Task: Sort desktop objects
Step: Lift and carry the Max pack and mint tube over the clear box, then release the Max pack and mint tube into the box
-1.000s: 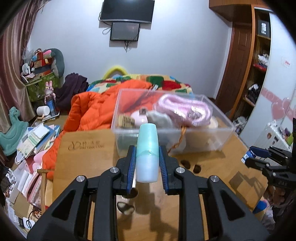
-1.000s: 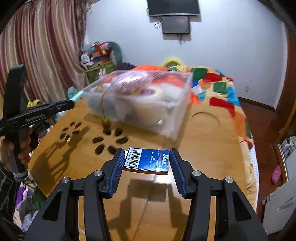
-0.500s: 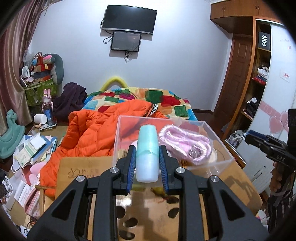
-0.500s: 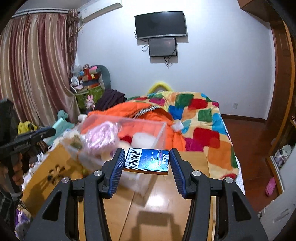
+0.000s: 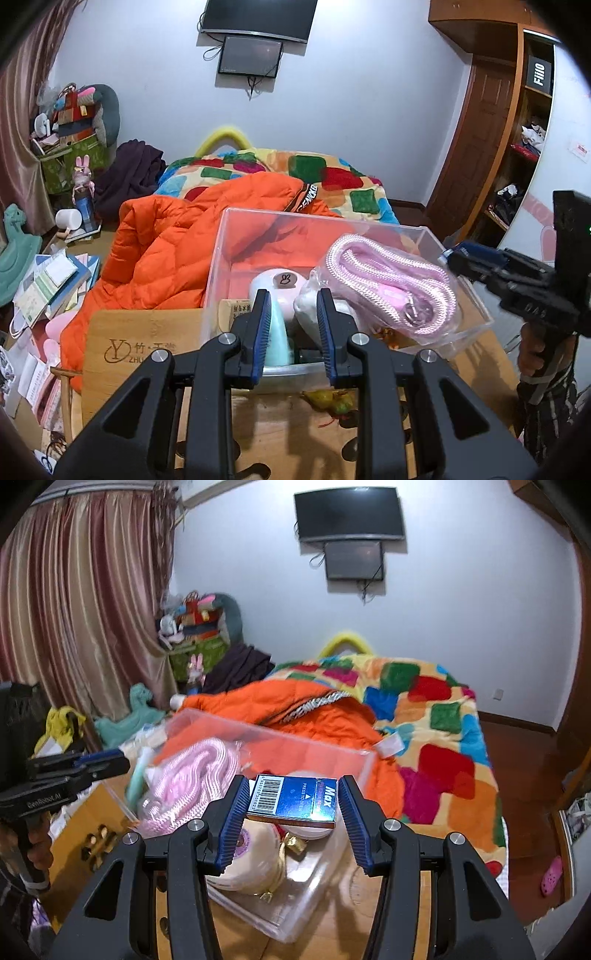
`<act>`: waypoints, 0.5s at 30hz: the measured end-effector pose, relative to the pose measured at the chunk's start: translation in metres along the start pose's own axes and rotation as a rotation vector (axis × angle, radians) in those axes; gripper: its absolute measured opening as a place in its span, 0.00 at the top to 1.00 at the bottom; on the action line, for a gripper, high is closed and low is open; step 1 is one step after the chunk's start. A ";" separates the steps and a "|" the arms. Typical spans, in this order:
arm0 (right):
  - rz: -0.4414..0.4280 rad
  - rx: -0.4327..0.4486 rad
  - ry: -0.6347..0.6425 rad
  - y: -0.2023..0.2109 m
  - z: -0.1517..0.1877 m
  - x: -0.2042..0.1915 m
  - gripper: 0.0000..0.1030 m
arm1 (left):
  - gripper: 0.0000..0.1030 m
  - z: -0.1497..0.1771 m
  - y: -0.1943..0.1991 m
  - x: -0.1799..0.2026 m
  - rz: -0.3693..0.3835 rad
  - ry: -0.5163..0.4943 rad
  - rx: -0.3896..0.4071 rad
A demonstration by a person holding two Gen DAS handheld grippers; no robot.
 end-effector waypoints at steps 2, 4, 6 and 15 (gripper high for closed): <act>0.001 -0.018 0.003 -0.008 0.006 -0.003 0.55 | 0.76 0.001 -0.001 -0.001 0.002 0.001 -0.004; -0.008 -0.036 -0.003 -0.013 0.010 -0.005 0.55 | 0.76 0.002 -0.002 -0.002 0.001 0.001 -0.007; -0.006 -0.043 0.002 -0.016 0.013 -0.006 0.54 | 0.73 0.003 -0.001 -0.002 0.002 0.006 -0.005; 0.051 -0.044 0.048 -0.007 0.012 -0.012 0.53 | 0.56 0.001 0.017 0.004 0.020 0.002 0.030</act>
Point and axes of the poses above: each gripper's, at about its wrist camera, not at the fingertips, and y roughly against the way its jaws point, x to its right, z to its underside, the point moved 6 cm from there along -y, roughly the way its jaws point, and after that the axes turned 7 degrees about z, right-handed, at the moved point
